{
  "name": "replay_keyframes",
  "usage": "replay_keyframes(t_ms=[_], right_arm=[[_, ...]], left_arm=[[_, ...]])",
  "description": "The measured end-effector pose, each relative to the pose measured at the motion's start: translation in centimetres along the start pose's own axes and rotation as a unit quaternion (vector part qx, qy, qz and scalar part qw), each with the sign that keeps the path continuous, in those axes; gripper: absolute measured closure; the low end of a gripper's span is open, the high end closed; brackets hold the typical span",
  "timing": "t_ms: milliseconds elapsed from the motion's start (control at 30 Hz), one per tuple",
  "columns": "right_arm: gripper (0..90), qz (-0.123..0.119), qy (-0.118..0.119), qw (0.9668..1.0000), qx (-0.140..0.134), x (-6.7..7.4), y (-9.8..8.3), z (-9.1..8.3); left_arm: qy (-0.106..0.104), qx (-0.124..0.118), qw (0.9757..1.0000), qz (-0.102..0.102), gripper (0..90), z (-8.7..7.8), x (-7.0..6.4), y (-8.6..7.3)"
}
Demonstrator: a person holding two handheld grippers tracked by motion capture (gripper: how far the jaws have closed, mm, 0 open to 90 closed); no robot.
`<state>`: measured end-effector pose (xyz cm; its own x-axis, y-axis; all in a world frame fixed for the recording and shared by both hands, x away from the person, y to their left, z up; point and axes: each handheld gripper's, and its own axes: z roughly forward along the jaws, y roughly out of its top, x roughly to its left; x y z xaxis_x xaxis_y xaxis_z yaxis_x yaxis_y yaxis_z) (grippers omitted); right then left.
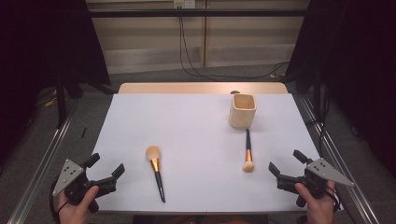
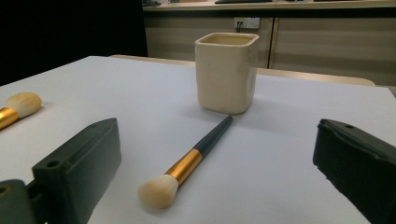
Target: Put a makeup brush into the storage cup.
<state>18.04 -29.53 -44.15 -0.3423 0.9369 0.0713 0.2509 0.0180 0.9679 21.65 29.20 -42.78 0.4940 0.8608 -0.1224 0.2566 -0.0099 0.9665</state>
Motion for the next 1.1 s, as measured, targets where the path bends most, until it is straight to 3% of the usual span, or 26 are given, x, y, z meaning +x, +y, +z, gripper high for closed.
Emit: replay_keyframes(t_ms=[267, 467, 767, 1100], right_arm=[[0.7, 0.003, 0.003, 1.0000, 0.001, 0.1, 0.0, 0.0], [0.7, 0.002, 0.003, 1.0000, 0.002, 0.1, 0.0, 0.0], [0.7, 0.003, 0.003, 1.0000, 0.002, 0.1, -0.1, 0.0], [0.7, 0.002, 0.002, 1.0000, 0.005, 0.0, -0.1, 0.0]], left_arm=[[-0.008, 0.005, 1.0000, 0.001, 2.6, 0.0, -1.0, 0.1], [-0.009, 0.014, 0.9998, 0.014, 2.6, 0.2, -1.2, 0.1], [-0.021, 0.038, 0.9988, 0.024, 3.0, 1.9, -1.6, 0.4], [-0.021, 0.050, 0.9985, 0.011, 3.0, 3.4, -2.3, 1.2]])
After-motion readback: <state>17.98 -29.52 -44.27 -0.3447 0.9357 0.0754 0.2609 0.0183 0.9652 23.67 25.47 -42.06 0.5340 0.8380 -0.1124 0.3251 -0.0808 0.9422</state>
